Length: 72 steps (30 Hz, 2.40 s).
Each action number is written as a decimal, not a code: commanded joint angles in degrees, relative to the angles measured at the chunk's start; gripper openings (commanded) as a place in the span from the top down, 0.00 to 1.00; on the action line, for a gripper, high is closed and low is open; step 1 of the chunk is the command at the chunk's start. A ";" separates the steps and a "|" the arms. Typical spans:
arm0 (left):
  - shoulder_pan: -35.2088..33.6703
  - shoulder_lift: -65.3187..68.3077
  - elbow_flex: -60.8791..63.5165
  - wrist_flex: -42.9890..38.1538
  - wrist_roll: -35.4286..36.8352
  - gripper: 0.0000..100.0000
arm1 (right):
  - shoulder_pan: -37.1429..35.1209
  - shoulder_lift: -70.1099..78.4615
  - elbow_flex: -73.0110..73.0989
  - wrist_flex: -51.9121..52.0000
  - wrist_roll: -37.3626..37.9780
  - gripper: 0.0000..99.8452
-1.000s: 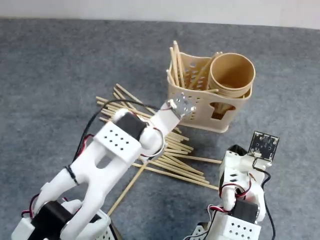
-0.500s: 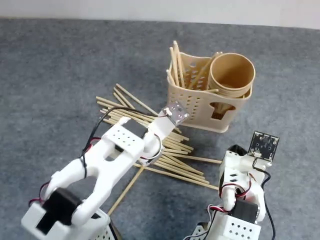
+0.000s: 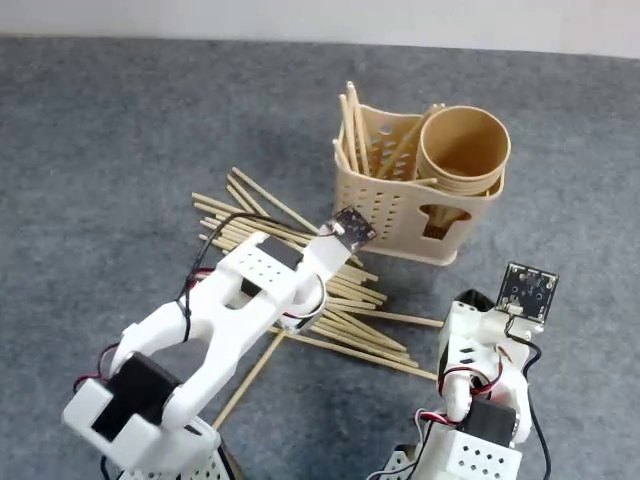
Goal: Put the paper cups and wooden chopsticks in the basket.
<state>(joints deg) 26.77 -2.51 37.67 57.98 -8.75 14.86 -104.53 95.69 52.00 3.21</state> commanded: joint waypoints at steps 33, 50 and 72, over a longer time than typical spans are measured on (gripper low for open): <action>-0.48 -22.81 -44.18 26.64 0.62 1.00 | -0.40 -0.66 7.08 -0.04 0.09 0.99; -0.31 -22.46 -65.45 10.11 12.92 1.00 | -0.40 -0.66 7.08 -0.04 0.09 0.99; 6.64 -22.29 -26.95 -43.60 5.98 1.00 | -0.40 -0.66 7.08 -0.04 0.09 0.99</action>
<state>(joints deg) 32.57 -23.78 4.88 22.90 1.63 14.86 -104.53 95.69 52.00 3.21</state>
